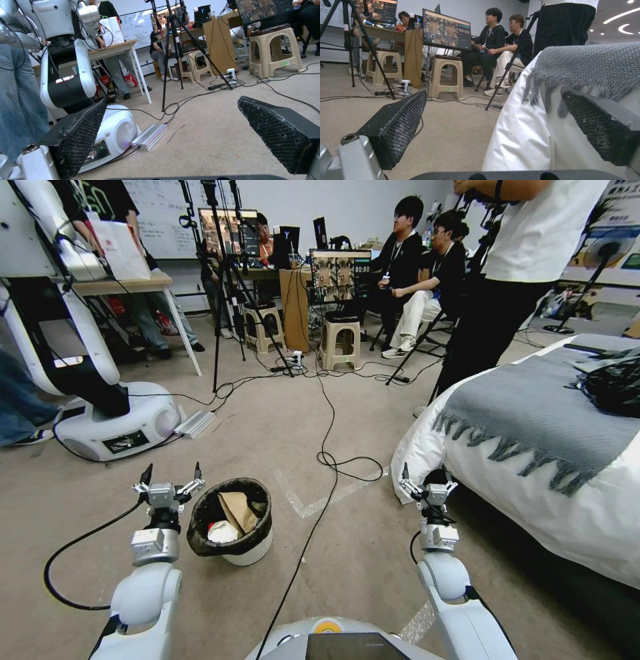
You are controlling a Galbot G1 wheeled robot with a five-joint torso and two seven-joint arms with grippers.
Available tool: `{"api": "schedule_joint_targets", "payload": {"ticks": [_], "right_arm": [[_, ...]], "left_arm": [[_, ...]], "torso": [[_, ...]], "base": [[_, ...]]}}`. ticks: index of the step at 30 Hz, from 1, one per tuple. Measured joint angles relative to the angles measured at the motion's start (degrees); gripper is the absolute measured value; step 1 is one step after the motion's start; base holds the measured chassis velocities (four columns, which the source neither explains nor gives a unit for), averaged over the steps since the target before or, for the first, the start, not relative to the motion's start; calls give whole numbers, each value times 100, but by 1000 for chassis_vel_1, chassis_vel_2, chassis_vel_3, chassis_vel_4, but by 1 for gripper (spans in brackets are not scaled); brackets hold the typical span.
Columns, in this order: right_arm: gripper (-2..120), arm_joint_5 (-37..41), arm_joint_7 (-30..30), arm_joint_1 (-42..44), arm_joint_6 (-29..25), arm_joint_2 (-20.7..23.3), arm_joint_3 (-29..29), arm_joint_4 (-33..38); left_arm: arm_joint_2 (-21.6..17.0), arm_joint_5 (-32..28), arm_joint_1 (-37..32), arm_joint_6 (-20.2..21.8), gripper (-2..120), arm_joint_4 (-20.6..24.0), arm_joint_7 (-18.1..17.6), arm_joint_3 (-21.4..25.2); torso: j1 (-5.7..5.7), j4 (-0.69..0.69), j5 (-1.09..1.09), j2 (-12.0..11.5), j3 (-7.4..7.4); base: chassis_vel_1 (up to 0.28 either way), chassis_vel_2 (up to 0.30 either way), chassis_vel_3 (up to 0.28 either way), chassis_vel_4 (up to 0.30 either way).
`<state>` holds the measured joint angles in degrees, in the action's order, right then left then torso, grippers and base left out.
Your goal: Pick up the trash bin, then pick up the garbage from the floor and place it into the trash bin.
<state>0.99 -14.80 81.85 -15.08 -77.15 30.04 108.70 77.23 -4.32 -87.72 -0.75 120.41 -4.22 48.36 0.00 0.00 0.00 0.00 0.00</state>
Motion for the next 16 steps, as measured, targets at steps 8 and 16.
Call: {"api": "schedule_joint_targets", "payload": {"ticks": [8, 16], "right_arm": [[100, 2, 0, 1, 10, 0, 3, 2], [100, 4, 0, 1, 14, 0, 3, 2]], "left_arm": [[-3, -9, -1, 17, 100, 0, -3, 3], [-6, -17, -1, 26, 100, 3, -3, 7]], "torso": [[0, 0, 0, 0, 0], [0, 0, 0, 0, 0]], "base": [[0, 0, 0, 0], [0, 0, 0, 0]]}}
